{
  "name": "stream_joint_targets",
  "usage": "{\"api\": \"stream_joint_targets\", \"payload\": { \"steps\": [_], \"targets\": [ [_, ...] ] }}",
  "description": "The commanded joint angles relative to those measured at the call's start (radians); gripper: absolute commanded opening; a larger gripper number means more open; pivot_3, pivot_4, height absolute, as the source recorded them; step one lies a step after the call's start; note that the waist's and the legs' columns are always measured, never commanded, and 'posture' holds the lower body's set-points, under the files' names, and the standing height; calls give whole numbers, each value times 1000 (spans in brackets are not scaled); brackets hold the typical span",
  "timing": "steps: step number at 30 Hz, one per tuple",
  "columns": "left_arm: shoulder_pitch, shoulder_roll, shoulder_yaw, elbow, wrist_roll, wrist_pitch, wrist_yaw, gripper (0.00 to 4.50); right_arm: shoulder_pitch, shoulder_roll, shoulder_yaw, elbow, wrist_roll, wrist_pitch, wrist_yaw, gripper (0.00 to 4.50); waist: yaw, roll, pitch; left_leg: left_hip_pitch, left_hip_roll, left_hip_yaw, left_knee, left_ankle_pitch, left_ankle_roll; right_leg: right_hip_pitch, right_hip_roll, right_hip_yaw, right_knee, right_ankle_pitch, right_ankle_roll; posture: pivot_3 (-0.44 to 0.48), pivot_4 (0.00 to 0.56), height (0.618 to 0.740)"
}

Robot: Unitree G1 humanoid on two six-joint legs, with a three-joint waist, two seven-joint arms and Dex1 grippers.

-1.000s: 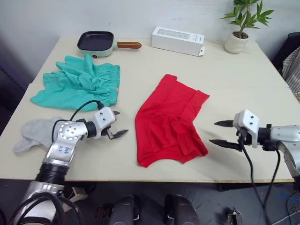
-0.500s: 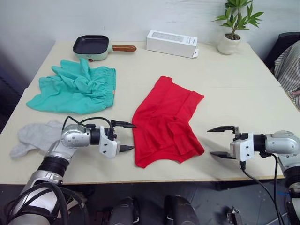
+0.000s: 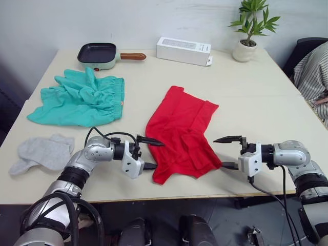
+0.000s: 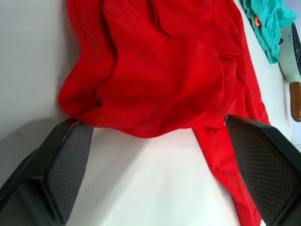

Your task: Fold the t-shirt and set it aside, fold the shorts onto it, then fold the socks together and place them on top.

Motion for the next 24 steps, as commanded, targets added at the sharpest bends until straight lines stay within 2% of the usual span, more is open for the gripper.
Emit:
{"api": "stream_joint_targets", "payload": {
  "steps": [1,5,6,7,9,19,20,24],
  "targets": [
    [-16,-7,-31,47,59,20,15,4500,14,46,82,19,-83,-2,-10,4463,-3,0,-3,0,0,-1,0,-1,1,0,0,0,0,0,0,0,150,740],
    [-33,-3,-47,76,53,18,9,4500,7,65,99,11,-95,6,-37,4463,-10,0,-5,0,0,-1,-1,1,-2,1,0,0,0,0,-1,0,150,740],
    [-37,-4,-50,82,51,18,9,4115,6,67,103,10,-96,7,-43,4304,-11,0,-5,0,0,-1,-1,1,-2,1,0,0,1,0,-1,0,150,740],
    [-39,-6,-52,88,45,21,7,3948,5,68,107,11,-96,8,-48,4093,-11,0,-5,0,0,-1,-1,1,-2,1,0,0,1,0,-1,0,150,740],
    [-45,-8,-56,97,39,24,4,3340,4,68,115,8,-96,8,-56,3547,-11,0,-5,0,0,-1,-1,1,-3,1,0,0,1,0,-1,0,150,740],
    [-57,-10,-66,121,39,9,19,221,18,42,150,-23,-69,-5,-78,11,-11,4,-3,-1,0,0,-1,1,-2,0,0,0,1,-1,-1,0,150,740],
    [-56,-11,-66,121,38,5,22,31,26,33,153,-37,-57,-3,-75,0,-11,6,-3,-1,0,0,-1,1,-2,0,0,0,1,-1,-1,0,150,740],
    [-45,-5,-70,114,1,-6,0,31,64,-2,163,-98,-9,9,-63,0,-8,10,-1,-1,0,0,-2,1,-2,0,0,0,1,-1,-1,0,150,740]
  ]
}}
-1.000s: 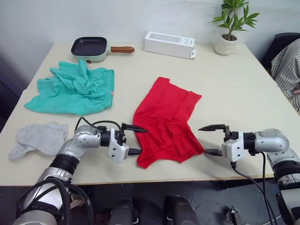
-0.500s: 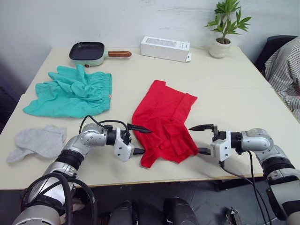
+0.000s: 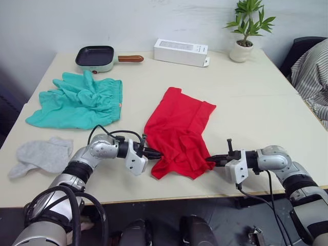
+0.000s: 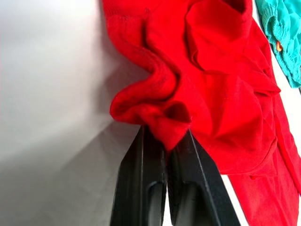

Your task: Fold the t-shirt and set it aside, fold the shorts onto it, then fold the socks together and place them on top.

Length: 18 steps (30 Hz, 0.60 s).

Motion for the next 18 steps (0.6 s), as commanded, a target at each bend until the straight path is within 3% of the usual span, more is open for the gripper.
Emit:
{"api": "stream_joint_targets", "payload": {
  "steps": [1,4,11,18],
  "targets": [
    [29,10,-14,12,-28,-2,-28,31,46,-35,38,-63,31,15,28,0,1,1,0,0,0,0,-1,0,0,0,0,0,0,0,0,0,150,740],
    [65,58,-5,-43,-124,19,-88,31,83,-89,29,-142,95,57,44,0,1,1,1,0,0,0,-2,0,0,-1,0,-1,0,-1,-1,0,150,740],
    [240,223,38,-343,-378,192,-230,31,214,-248,-12,-302,230,139,78,0,1,4,6,-1,0,1,-7,3,4,-3,0,-1,-1,-3,-3,0,150,740],
    [455,310,105,-642,-446,354,-225,31,390,-361,-66,-456,319,227,96,0,21,5,10,-2,-1,1,-7,0,0,-4,-1,1,-3,-3,-3,0,150,740]
  ]
}}
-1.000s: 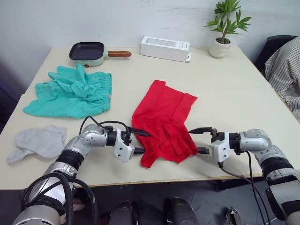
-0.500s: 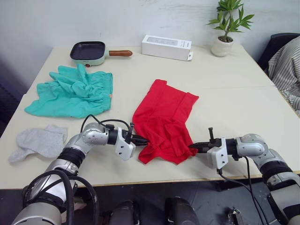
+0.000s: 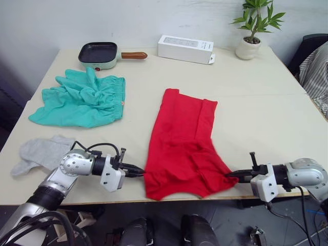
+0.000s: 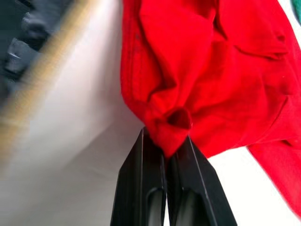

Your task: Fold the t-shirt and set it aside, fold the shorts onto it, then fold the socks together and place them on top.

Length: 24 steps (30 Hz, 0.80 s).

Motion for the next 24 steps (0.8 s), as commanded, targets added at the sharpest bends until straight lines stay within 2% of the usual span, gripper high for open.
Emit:
{"api": "stream_joint_targets", "payload": {
  "steps": [1,6,9,12,20,24],
  "targets": [
    [65,10,47,-135,-31,62,20,31,53,-32,-52,-80,41,39,-3,0,5,0,0,0,0,0,0,0,0,0,0,0,0,0,0,0,150,740],
    [160,13,82,-248,-11,123,34,31,171,-51,-84,-189,72,91,7,0,10,1,1,-1,0,0,-4,0,0,-2,1,0,-2,0,-1,0,150,740],
    [154,-21,104,-231,52,139,75,31,181,-30,-100,-197,57,117,5,0,9,1,1,-2,0,0,-4,1,-1,-3,1,0,-3,-1,-1,0,150,740],
    [126,-34,109,-185,59,158,59,31,159,-14,-102,-193,50,137,12,0,9,1,1,-2,0,1,-3,1,0,-3,1,-1,-3,-1,-1,0,150,740],
    [-41,-91,38,51,186,-70,-2,2374,95,15,-97,-145,43,143,54,0,9,1,2,-3,1,2,-4,3,-4,-5,1,-3,-3,0,0,0,150,740],
    [-88,-141,-3,99,212,-112,-3,2374,70,28,-100,-135,41,148,67,0,9,1,1,-3,1,2,-3,2,-3,-4,1,-3,-3,0,1,0,150,740]
  ]
}}
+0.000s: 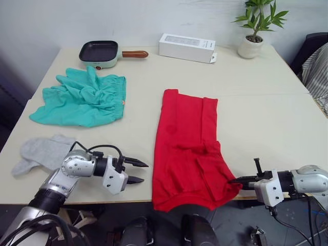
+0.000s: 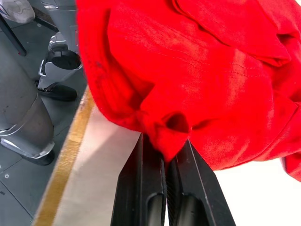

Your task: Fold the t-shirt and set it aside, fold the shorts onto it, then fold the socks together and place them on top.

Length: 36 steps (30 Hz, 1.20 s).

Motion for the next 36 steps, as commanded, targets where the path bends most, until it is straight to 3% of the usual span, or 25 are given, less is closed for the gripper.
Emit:
{"api": "stream_joint_targets", "payload": {
  "steps": [1,18,25,33,36],
  "targets": [
    [-18,-40,-49,32,42,-37,-1,2374,-20,11,-31,7,4,4,10,0,1,0,0,0,0,0,0,0,0,0,0,0,0,0,0,0,150,740],
    [-137,-220,-94,127,413,-170,304,2374,-26,40,-46,-16,-6,45,4,0,28,0,0,0,-2,0,3,-2,7,3,-2,0,-2,2,4,0,150,740],
    [-172,-245,-143,161,428,-155,344,2374,-6,46,-67,-41,-11,70,-6,0,27,0,0,0,-2,0,3,-1,7,3,-3,-1,-3,3,5,0,150,740],
    [-195,-256,-179,188,427,-139,355,46,7,50,-78,-58,-21,85,-24,0,29,3,-2,2,-2,-1,3,-3,10,6,-3,-1,-3,3,5,0,150,740],
    [-197,-248,-191,194,436,-143,352,17,12,49,-80,-64,-24,87,-32,0,30,4,-2,3,-2,-1,3,-3,10,7,-3,-1,-5,3,5,0,150,740]
  ]
}}
